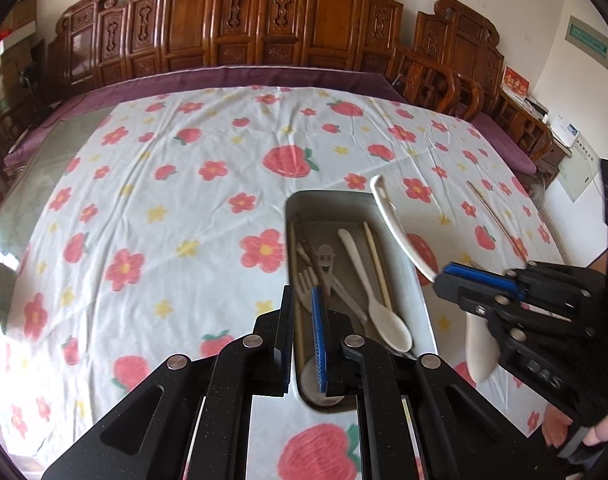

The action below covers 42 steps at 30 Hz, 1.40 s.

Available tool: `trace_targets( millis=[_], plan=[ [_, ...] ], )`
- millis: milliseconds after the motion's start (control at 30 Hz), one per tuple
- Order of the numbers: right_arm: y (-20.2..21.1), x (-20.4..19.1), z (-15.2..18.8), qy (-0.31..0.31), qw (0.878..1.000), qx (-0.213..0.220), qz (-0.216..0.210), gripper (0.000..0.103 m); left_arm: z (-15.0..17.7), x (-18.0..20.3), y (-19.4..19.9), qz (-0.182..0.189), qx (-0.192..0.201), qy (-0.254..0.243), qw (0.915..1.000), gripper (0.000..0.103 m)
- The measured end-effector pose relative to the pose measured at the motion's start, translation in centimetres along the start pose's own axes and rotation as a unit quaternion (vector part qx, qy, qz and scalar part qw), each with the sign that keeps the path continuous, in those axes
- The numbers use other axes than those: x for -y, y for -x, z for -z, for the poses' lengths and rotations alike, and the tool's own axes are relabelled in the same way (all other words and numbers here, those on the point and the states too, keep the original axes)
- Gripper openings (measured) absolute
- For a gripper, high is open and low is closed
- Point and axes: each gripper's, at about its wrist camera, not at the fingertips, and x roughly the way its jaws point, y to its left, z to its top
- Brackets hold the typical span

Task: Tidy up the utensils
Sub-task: 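Lower the white plastic spoon into the tray and open the right tool, then withdraw both open tools from the tray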

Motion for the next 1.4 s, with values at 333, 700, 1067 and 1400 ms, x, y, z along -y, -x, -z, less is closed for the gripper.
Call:
trace_targets(
  millis=[333, 700, 1067, 1400],
  plan=[
    [-2.7, -0.5, -1.4, -0.026, 1.0, -0.007, -0.008, 0.011, 0.6, -2.2, 2.5, -0.012, 0.015, 0.007, 0.9998, 0.008],
    [-1.7, 0.7, -1.1, -0.021, 1.0, 0.011, -0.006, 0.012, 0.8, -2.3, 3.7, -0.015, 0.021, 0.006, 0.9997, 0.008],
    [3.7, 7.0, 3.2, -0.023, 0.998, 0.021, 0.048, 0.012, 0.6, 0.5, 3.4, 0.0, 0.019, -0.01, 0.9998, 0.009],
    [8.3, 15.6, 8.7, -0.058, 0.991, 0.01, 0.118, 0.014, 0.4, 5.3, 2.0, 0.025, 0.011, -0.035, 0.999, 0.025]
  ],
)
